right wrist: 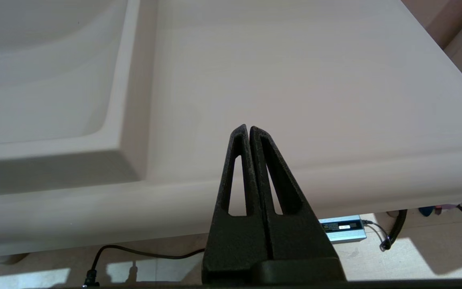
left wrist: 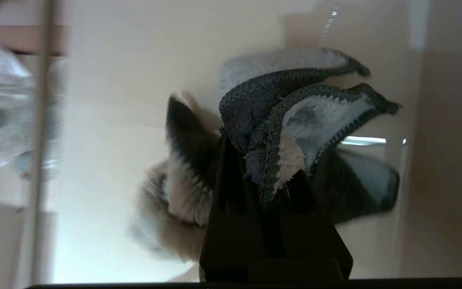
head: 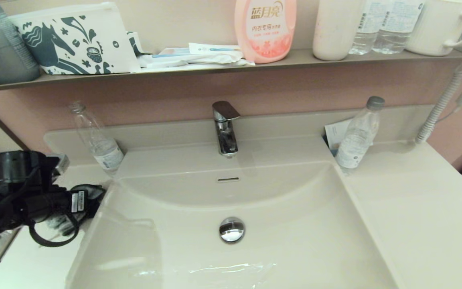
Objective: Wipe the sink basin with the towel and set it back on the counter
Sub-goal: Wipe the sink
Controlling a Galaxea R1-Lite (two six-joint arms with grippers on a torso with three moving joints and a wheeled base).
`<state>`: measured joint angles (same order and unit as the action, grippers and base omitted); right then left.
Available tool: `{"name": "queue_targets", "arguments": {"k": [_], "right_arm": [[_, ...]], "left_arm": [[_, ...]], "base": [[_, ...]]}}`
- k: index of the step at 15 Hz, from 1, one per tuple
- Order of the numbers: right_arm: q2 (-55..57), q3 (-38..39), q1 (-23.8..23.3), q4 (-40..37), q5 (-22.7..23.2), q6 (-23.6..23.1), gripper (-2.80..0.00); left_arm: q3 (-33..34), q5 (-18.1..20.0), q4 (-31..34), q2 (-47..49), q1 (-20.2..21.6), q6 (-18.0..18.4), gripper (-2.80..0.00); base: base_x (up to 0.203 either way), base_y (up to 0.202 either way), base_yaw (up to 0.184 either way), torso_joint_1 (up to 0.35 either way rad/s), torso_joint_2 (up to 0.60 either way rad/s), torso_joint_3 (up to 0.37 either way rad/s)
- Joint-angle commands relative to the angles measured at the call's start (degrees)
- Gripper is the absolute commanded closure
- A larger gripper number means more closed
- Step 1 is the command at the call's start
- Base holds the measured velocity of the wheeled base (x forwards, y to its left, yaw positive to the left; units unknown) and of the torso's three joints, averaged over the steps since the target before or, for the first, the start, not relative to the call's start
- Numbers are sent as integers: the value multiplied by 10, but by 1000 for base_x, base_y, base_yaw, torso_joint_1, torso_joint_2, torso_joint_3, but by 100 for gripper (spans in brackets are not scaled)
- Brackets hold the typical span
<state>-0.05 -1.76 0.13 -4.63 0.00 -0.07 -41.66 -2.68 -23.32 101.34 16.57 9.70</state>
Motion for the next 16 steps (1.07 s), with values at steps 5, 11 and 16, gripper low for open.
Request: {"name": "queue_targets", "arguments": {"k": [5,11,16], "right_arm": [[0,0,0,0,0,0,0],[0,0,0,0,0,0,0],[0,0,0,0,0,0,0]], "left_arm": [[-85,32,-4,113,3,-8,0],[-227,34,57,155,13,-5,0],[-281,35,79,180,38,14,0]], "base": [[0,0,0,0,0,0],[0,0,0,0,0,0],[0,0,0,0,0,0]]}}
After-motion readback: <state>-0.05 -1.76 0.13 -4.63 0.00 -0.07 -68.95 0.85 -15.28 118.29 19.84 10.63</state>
